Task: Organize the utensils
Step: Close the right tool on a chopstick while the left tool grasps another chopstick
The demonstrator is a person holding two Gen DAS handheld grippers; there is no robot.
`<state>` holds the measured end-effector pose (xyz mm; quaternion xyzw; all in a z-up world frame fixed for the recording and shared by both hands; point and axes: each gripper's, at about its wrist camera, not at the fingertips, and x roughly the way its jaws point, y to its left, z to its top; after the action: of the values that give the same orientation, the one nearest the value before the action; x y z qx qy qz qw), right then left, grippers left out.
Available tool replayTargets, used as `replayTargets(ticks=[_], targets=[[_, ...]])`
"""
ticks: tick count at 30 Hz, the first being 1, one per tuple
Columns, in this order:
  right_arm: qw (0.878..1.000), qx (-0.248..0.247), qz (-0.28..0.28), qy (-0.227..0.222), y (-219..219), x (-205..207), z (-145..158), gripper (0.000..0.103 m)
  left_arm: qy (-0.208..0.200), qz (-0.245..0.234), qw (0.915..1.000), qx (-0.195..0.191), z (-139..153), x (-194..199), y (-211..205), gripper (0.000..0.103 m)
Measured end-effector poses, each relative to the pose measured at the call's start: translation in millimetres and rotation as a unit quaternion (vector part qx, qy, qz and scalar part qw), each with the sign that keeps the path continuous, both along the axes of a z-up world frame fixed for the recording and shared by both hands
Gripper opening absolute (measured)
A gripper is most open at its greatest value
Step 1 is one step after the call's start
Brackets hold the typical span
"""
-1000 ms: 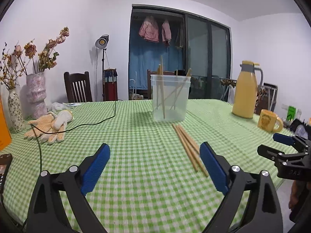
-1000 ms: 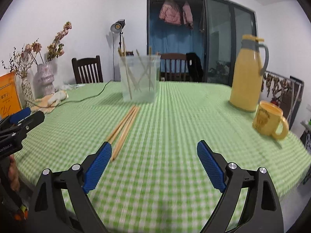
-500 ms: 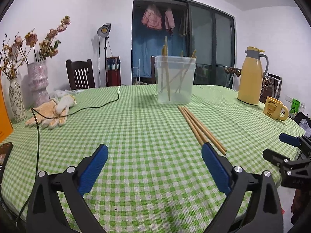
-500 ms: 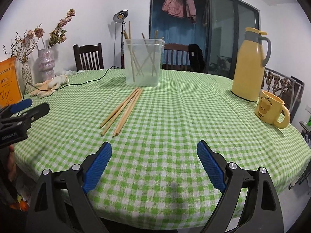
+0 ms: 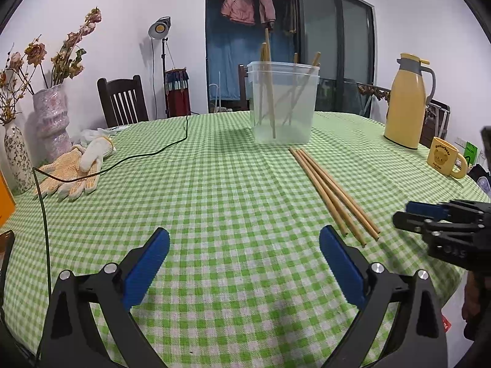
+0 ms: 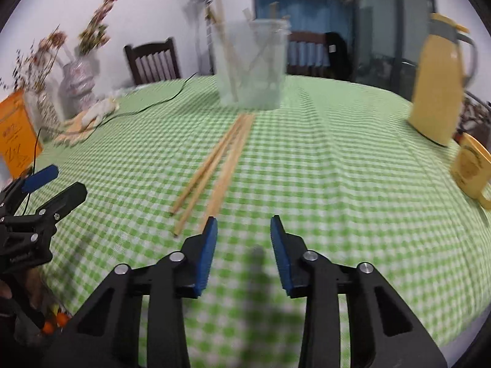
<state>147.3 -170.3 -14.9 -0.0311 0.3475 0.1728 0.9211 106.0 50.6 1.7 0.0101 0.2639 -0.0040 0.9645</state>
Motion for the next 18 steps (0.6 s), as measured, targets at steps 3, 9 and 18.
replayTargets(ticks=[3,9,18], targets=[[1.0,-0.019,0.018,0.002,16.4,7.7,-2.4,0.027,0.006,0.003,0.9999,0.007,-1.3,3.6,2.7,0.095],[0.999,-0.026,0.021,0.022,20.8,17.7,-11.7,0.018,0.012,0.002,0.9998,0.018,-2.4,9.8,6.0,0.095],[0.999,-0.019,0.028,0.037,22.6,19.7,-9.4,0.006,0.057,-0.045,0.9972,-0.017,4.6,39.9,-9.0,0.095]])
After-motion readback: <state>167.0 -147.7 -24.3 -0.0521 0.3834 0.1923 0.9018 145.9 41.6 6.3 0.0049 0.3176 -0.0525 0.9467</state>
